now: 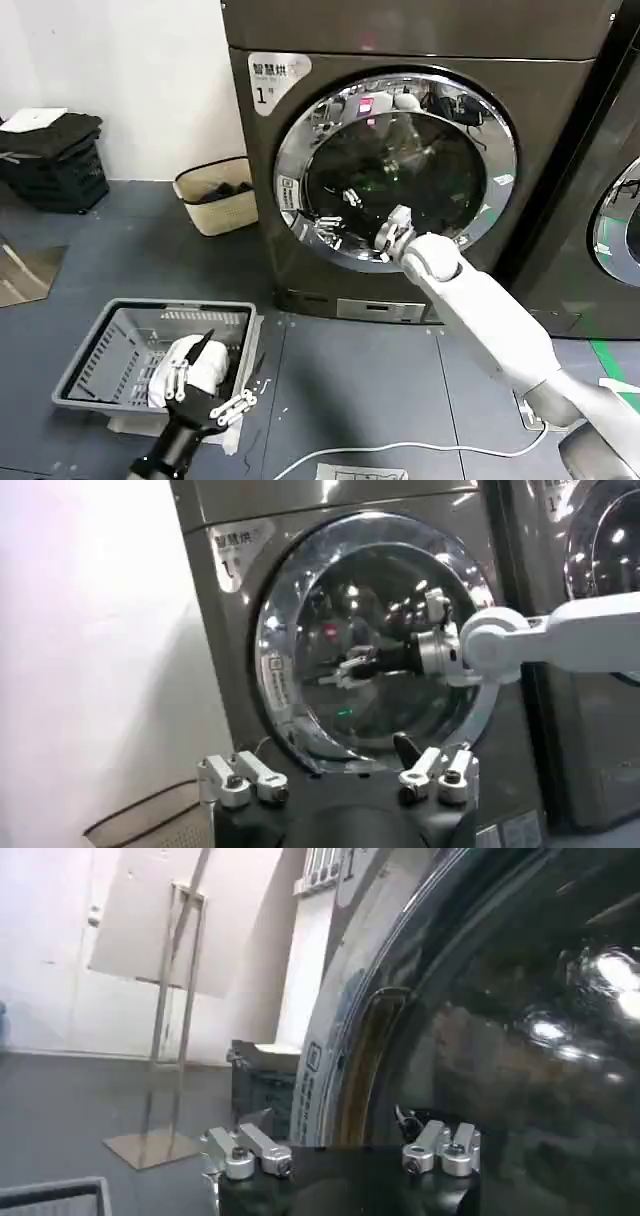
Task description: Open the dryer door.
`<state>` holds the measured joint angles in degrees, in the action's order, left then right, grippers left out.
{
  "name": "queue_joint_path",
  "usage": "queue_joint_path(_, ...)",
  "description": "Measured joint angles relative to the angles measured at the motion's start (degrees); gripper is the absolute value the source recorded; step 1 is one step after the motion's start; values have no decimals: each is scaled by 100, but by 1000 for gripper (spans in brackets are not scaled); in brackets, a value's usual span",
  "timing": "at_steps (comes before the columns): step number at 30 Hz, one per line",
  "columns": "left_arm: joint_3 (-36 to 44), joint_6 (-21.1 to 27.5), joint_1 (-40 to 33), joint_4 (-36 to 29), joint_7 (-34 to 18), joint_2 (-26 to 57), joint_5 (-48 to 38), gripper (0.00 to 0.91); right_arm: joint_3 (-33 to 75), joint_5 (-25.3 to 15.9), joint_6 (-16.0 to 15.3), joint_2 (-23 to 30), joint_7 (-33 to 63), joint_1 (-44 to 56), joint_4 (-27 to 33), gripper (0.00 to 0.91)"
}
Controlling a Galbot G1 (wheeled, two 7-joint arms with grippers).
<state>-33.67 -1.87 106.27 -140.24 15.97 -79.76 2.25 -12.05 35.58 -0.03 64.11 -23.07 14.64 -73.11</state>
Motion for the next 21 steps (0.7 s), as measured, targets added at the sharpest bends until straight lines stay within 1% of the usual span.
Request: queue_joint_path(21, -19, 2, -3, 8, -2, -1, -10, 907, -188, 20, -29, 164, -173, -268, 140, 907)
